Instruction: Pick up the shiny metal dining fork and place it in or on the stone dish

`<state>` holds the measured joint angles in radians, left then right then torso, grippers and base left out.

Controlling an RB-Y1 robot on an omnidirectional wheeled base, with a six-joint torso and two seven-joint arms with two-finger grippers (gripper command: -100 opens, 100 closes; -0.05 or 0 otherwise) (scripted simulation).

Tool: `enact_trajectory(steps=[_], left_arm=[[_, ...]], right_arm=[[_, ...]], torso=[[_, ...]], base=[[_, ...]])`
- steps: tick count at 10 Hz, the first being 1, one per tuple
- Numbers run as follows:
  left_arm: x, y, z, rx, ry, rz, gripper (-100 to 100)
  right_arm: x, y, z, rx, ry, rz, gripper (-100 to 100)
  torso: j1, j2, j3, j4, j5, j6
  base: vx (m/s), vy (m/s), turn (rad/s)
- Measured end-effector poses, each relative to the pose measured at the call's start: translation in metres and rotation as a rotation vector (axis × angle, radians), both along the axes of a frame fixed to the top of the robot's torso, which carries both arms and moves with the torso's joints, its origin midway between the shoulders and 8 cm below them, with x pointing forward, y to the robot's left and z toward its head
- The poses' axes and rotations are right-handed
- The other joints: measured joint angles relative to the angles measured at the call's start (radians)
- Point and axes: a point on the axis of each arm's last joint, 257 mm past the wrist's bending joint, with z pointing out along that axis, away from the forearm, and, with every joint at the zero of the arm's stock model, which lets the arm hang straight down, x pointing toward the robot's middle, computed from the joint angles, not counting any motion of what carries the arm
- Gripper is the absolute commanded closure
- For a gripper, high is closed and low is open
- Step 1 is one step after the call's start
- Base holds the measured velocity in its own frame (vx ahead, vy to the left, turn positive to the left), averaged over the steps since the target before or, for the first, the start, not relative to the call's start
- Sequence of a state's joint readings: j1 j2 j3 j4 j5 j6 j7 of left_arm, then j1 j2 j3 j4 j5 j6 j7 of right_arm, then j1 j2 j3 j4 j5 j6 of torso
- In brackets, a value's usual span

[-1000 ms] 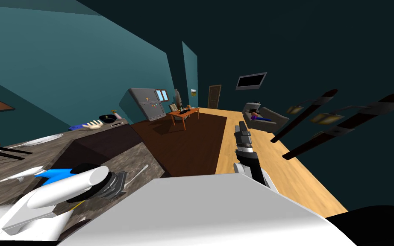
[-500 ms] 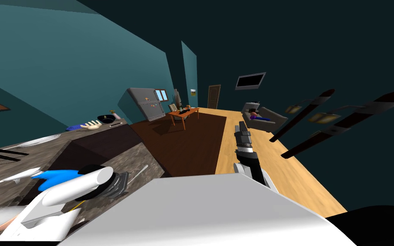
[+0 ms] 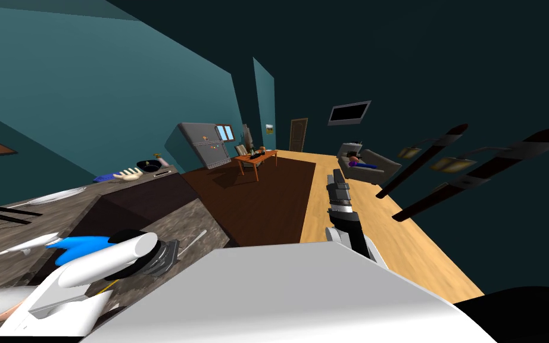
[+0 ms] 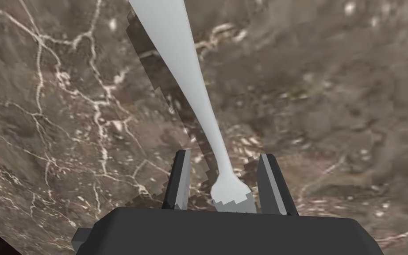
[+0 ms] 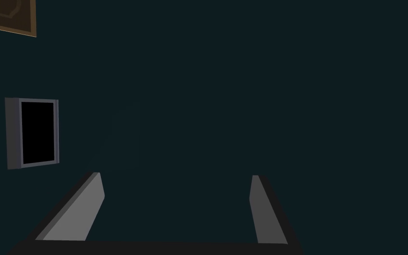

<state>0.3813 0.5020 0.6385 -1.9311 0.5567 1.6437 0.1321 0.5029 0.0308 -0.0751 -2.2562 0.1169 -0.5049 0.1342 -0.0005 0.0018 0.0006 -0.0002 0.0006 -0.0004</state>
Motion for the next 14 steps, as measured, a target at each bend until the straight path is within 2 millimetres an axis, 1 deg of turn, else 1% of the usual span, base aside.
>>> enact_trajectory(steps=[1,4,5,6,9,11,12,14], left_arm=[[0.0,0.0,0.0,0.0,0.0,0.0,100],[-0.001,-0.004,0.015,0.001,-0.001,-0.008,100],[-0.001,-0.004,0.016,0.0,0.0,-0.007,0],[-0.001,-0.004,0.016,0.0,0.0,-0.007,100],[0.01,0.001,0.038,0.034,-0.03,-0.064,100],[0.017,-0.002,0.051,0.05,-0.04,-0.11,100],[0.02,-0.003,0.061,0.06,-0.046,-0.147,100],[0.026,-0.009,0.074,0.076,-0.052,-0.216,100]], right_arm=[[0.0,0.0,0.0,0.0,0.0,0.0,0],[0.0,0.0,0.0,0.0,0.0,0.0,0],[0.0,0.0,0.0,0.0,0.0,0.0,0],[0.0,0.0,0.0,0.0,0.0,0.0,0],[0.0,0.0,0.0,0.0,0.0,0.0,0],[0.0,0.0,0.0,0.0,0.0,0.0,0],[0.0,0.0,0.0,0.0,0.0,0.0,0],[0.0,0.0,0.0,0.0,0.0,0.0,0]], torso=[[0.0,0.0,0.0,0.0,0.0,0.0],[-0.002,0.0,0.0,0.0,-0.001,0.0],[-0.001,0.0,0.0,0.0,0.0,0.0],[-0.001,0.0,0.0,0.0,0.0,0.0],[-0.003,0.006,0.004,0.002,-0.002,0.001],[-0.003,0.006,0.004,0.002,-0.002,0.002],[-0.003,0.007,0.005,0.002,-0.003,0.002],[-0.003,0.008,0.005,0.002,-0.003,0.003]], base=[[0.003,-0.004,0.023],[0.005,-0.005,0.01],[0.0,0.0,0.0],[-0.04,-0.012,0.037],[-0.075,-0.011,0.01],[-0.076,-0.002,0.001],[-0.104,0.011,0.006],[-0.088,0.006,-0.002]])
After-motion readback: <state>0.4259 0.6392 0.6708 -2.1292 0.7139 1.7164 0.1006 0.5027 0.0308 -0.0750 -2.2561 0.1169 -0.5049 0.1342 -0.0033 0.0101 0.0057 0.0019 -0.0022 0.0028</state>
